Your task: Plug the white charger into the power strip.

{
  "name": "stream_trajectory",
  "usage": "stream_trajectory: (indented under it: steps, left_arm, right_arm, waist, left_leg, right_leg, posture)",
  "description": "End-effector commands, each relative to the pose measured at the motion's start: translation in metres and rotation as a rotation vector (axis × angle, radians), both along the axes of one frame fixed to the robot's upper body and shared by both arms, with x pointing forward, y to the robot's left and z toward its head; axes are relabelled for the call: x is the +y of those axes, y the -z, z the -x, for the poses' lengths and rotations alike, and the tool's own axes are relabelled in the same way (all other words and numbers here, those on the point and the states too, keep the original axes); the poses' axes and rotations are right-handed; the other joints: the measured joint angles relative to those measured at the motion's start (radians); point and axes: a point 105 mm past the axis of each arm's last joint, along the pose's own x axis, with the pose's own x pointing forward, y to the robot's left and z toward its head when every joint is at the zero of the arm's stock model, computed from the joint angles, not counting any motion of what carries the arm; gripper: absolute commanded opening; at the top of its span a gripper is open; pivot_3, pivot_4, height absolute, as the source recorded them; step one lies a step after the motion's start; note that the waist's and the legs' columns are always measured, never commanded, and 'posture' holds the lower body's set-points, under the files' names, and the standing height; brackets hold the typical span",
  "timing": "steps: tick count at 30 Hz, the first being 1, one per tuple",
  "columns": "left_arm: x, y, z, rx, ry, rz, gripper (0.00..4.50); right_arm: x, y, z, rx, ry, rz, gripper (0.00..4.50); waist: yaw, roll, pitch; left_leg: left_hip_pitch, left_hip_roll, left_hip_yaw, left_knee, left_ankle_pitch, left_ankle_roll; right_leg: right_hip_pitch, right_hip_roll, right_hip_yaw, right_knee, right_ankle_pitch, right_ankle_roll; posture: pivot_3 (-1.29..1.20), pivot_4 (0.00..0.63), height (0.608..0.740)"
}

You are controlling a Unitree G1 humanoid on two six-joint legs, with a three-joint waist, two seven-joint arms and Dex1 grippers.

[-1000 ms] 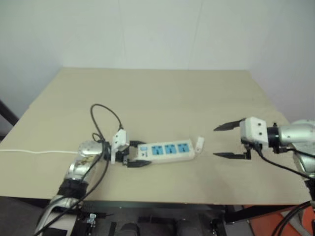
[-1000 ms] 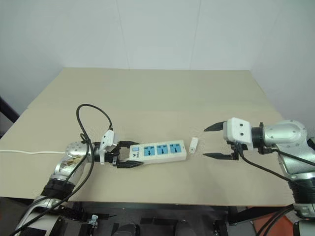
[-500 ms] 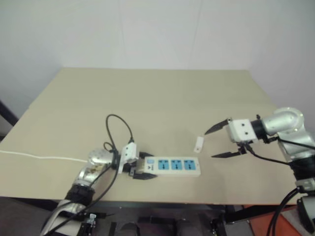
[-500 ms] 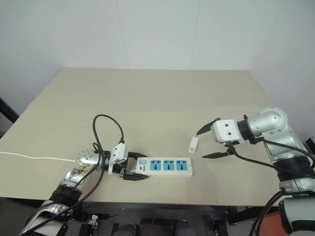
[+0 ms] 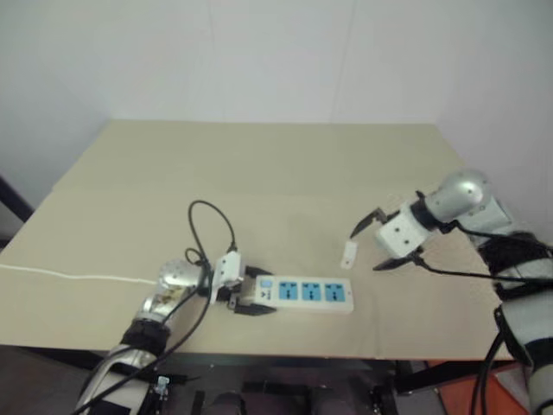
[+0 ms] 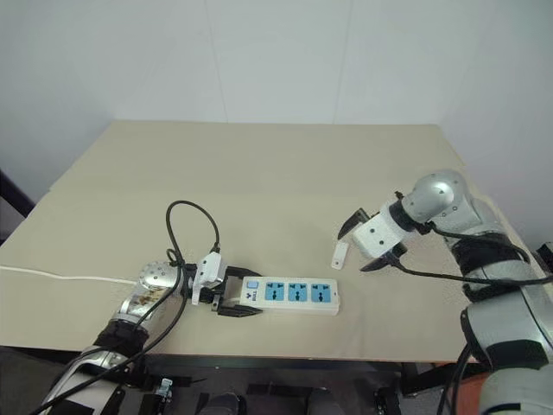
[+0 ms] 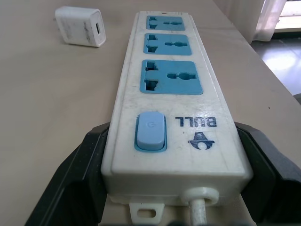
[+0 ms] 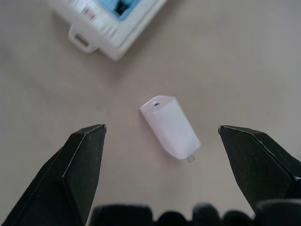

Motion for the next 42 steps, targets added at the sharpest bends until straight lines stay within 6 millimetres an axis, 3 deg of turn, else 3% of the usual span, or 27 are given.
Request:
stream_trajectory:
  steps: [1, 17, 31, 41, 42]
  left_arm:
    - [-0.005, 0.008, 0.008, 0.053, 0.040, -0.038, 3.31]
    - [-0.003, 0.008, 0.012, 0.071, 0.053, -0.079, 3.31]
    - [-0.003, 0.007, 0.013, 0.064, 0.041, -0.092, 3.31]
    - [0.001, 0.008, 0.012, 0.057, 0.021, -0.102, 3.31]
    - [0.001, 0.008, 0.012, 0.056, 0.018, -0.103, 3.31]
  right_arm:
    - [0.004, -0.006, -0.004, -0.062, -0.098, 0.100, 4.50]
    - [0.040, -0.001, -0.021, -0.151, -0.253, 0.210, 4.50]
    - [0.042, 0.022, -0.023, -0.128, -0.299, 0.318, 4.50]
    - [0.042, 0.035, -0.024, -0.125, -0.313, 0.365, 1.20]
    - [0.045, 0.034, -0.024, -0.133, -0.318, 0.356, 1.17]
  waist:
    - [-0.001, 0.000, 0.000]
    - [-0.003, 0.001, 0.001]
    - [-0.003, 0.001, 0.001]
    - [-0.010, 0.002, 0.001]
    - [-0.013, 0.002, 0.001]
  left_leg:
    - [0.000, 0.000, 0.000, 0.000, 0.000, 0.000]
    - [-0.001, 0.000, -0.001, -0.001, 0.000, 0.000]
    - [-0.001, 0.000, -0.001, 0.000, 0.000, 0.000]
    - [0.000, 0.000, -0.001, -0.001, 0.000, 0.000]
    - [0.000, 0.000, -0.001, -0.001, 0.000, 0.000]
  right_leg:
    - [0.000, 0.000, 0.000, 0.000, 0.000, 0.000]
    - [-0.002, 0.000, 0.000, 0.003, -0.001, -0.001]
    - [-0.003, 0.000, 0.000, 0.003, -0.001, -0.002]
    - [-0.002, 0.000, 0.000, 0.004, -0.001, -0.002]
    - [-0.002, 0.000, 0.000, 0.004, -0.001, -0.002]
  posture:
    - [0.00, 0.150, 0.740]
    - [0.00, 0.150, 0.740]
    - [0.00, 0.150, 0.740]
    - [0.00, 0.150, 0.740]
    - [0.00, 0.150, 0.740]
